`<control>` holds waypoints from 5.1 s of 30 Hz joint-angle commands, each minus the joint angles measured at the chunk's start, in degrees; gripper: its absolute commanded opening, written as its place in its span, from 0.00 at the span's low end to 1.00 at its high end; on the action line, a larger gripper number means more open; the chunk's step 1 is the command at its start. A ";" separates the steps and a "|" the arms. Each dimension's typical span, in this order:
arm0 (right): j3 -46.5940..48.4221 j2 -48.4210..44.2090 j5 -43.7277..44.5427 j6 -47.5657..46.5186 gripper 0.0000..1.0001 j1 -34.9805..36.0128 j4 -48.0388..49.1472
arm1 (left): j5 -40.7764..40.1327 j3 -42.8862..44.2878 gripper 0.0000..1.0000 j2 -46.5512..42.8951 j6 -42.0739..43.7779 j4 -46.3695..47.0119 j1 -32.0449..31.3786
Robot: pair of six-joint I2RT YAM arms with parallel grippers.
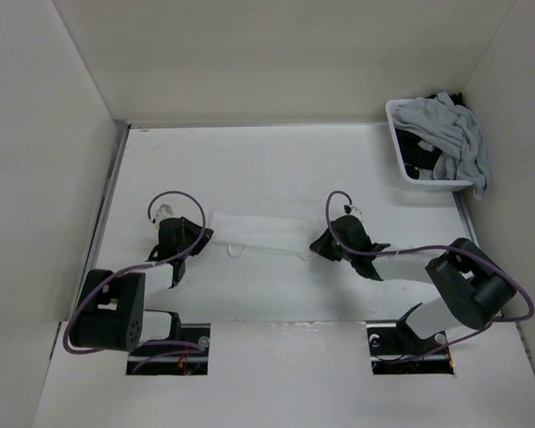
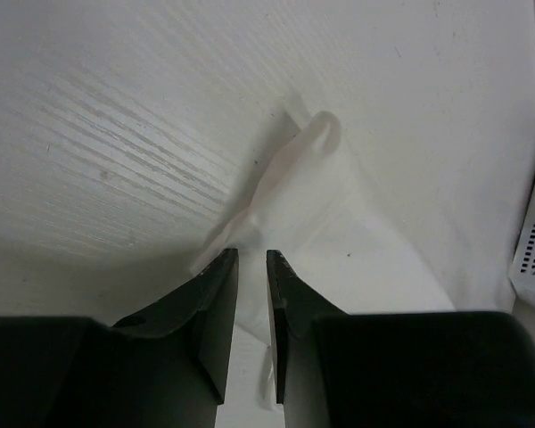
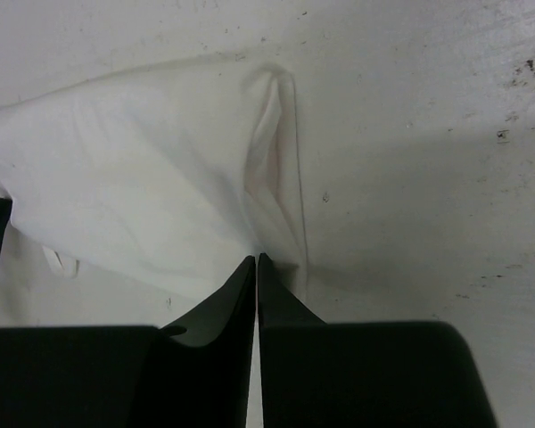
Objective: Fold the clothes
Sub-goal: Fold the tank top
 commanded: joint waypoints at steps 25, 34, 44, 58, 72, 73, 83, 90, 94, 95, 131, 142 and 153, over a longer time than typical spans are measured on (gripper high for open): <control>-3.99 4.60 -4.75 5.15 0.05 -5.08 16.42 | -5.22 11.24 0.20 -11.75 3.48 -7.86 -13.66; -7.43 -19.82 5.25 -0.72 0.02 -6.32 -7.88 | -7.07 13.09 0.19 -8.49 3.48 -5.84 -21.04; 5.47 -34.10 11.94 -13.37 0.03 -6.32 -32.69 | -6.89 12.74 0.20 -10.68 2.95 -6.10 -24.30; 37.29 -1.85 17.13 -22.43 0.05 10.02 -41.39 | -4.70 8.17 0.22 -17.80 2.34 -6.89 -21.49; 61.56 24.72 16.43 -23.58 0.34 18.20 -47.82 | 1.98 5.97 0.23 -21.41 0.49 -6.45 -12.35; 61.48 23.93 16.43 -23.49 0.36 18.37 -47.29 | 1.98 5.97 0.23 -21.50 0.40 -6.45 -12.35; 38.04 7.84 7.50 -20.51 0.09 12.94 -24.03 | -5.83 12.03 0.23 -9.39 1.19 -0.14 -27.36; 27.82 11.08 -6.24 -15.06 0.01 5.64 -0.37 | -7.51 12.92 0.19 4.50 -2.23 7.25 -29.31; 29.22 15.74 -10.02 -12.60 0.01 3.96 3.68 | -8.03 12.83 0.18 8.20 -2.24 7.87 -29.05; 29.83 16.88 -10.81 -12.33 0.01 3.96 4.04 | -8.04 12.74 0.18 8.82 -2.24 7.87 -29.05; 30.39 11.21 -13.11 -5.91 0.18 -0.87 9.66 | -15.49 4.56 0.32 -7.15 2.41 0.33 -29.31; 6.39 -19.82 0.94 -14.52 0.43 -6.67 -1.83 | -20.69 14.32 0.38 -10.85 11.82 -11.80 -36.52; -1.27 -28.29 15.19 -16.55 0.62 -13.61 -5.37 | -20.08 9.32 0.50 -21.84 12.18 -24.03 -19.12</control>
